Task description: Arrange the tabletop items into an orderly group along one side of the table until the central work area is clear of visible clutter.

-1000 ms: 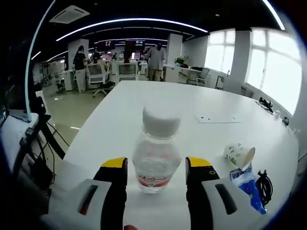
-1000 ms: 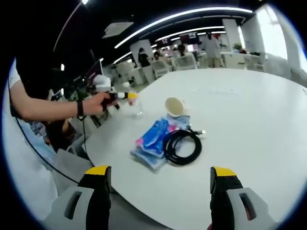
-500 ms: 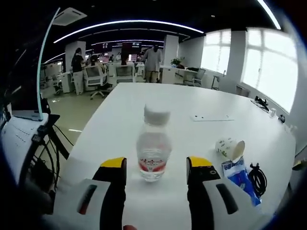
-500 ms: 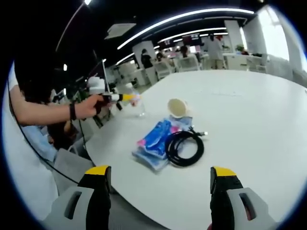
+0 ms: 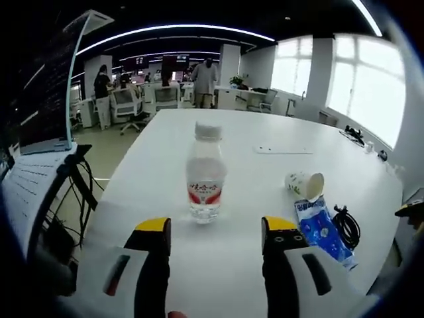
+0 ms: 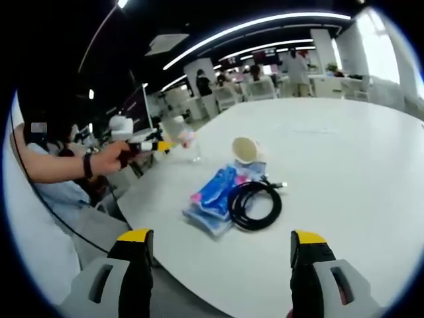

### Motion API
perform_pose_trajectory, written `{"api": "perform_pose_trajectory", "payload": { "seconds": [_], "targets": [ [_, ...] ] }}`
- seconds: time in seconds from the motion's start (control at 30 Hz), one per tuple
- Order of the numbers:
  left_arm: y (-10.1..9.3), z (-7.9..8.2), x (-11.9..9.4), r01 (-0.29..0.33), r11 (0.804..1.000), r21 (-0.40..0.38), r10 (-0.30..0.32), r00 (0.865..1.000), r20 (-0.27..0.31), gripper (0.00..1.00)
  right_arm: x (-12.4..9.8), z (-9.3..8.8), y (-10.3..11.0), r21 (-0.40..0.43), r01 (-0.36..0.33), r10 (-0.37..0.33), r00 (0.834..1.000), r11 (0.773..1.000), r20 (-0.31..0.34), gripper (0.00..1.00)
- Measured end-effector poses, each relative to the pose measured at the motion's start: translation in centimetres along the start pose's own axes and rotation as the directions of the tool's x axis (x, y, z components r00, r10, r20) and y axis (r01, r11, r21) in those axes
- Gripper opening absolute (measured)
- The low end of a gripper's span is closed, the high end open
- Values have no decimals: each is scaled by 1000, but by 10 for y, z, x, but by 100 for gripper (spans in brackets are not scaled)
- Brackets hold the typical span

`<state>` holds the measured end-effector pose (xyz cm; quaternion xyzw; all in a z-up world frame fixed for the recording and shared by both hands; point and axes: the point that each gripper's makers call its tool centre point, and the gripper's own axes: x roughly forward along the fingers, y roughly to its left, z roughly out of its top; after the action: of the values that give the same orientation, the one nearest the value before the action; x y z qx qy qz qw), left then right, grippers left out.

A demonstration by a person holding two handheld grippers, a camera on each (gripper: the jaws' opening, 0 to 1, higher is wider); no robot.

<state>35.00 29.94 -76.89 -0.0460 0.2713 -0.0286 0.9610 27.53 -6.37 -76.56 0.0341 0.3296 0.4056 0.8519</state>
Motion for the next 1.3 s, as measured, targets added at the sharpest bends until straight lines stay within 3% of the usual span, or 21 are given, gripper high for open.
{"api": "perform_pose_trajectory", "payload": {
  "seconds": [0.43, 0.77, 1.3],
  "targets": [
    [-33, -16, -19, 82, 996, 45, -81, 996, -29, 59, 1, 1, 0, 5, -2, 2, 1000, 1000, 12, 87],
    [-60, -17, -4, 142, 987, 77, -139, 989, -50, 57, 4, 4, 0, 8, -6, 6, 1000, 1000, 24, 87],
    [-78, -20, 11, 185, 979, 87, -179, 981, -73, 54, 0, -3, -1, 25, 2, -3, 1000, 1000, 25, 87]
  ]
}}
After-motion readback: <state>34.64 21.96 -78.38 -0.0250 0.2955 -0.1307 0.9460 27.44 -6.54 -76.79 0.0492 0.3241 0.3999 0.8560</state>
